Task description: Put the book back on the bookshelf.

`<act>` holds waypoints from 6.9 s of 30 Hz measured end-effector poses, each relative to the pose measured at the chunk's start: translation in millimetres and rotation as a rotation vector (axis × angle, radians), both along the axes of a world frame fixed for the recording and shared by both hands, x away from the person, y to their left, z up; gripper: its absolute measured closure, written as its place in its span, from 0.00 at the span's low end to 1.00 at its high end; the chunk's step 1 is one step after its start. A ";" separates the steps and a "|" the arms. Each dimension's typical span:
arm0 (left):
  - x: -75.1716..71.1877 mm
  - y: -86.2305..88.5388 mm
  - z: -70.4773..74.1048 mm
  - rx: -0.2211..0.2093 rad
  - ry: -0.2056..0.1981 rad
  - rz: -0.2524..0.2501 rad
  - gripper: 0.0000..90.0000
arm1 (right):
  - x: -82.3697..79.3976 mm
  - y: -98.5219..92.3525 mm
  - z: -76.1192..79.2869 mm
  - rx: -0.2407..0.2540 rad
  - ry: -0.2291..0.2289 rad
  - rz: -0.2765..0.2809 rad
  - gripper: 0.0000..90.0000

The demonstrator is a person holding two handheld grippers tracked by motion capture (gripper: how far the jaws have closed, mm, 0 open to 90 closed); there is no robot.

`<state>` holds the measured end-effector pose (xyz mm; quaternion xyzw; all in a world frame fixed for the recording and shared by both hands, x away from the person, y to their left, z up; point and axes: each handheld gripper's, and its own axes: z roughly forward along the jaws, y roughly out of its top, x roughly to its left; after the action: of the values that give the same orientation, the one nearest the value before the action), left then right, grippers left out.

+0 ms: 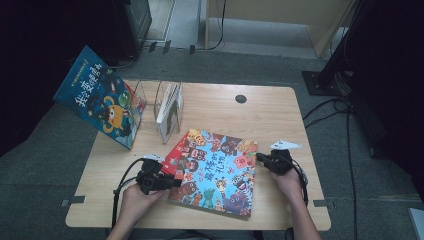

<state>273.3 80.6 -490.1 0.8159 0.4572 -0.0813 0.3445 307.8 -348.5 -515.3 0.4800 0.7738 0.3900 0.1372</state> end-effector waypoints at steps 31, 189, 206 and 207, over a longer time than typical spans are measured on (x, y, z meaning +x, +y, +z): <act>3.7 5.9 -8.1 -0.030 0.074 0.069 0.41 | -12.3 10.4 2.7 -0.020 0.007 0.033 1.00; 35.6 58.2 211.7 0.060 0.077 0.006 0.90 | -8.2 71.0 8.0 0.045 -0.093 0.272 0.89; 10.8 157.6 221.4 0.050 0.094 0.204 0.89 | -3.6 79.1 -0.9 0.000 -0.099 0.292 0.79; 10.0 165.9 222.6 0.044 0.095 0.218 0.89 | -3.5 79.0 -1.0 0.001 -0.099 0.292 0.79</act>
<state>283.3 246.5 -267.5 0.7641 0.5606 -0.0721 0.3109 304.4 -269.5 -516.3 0.3424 0.8276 0.4293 0.1168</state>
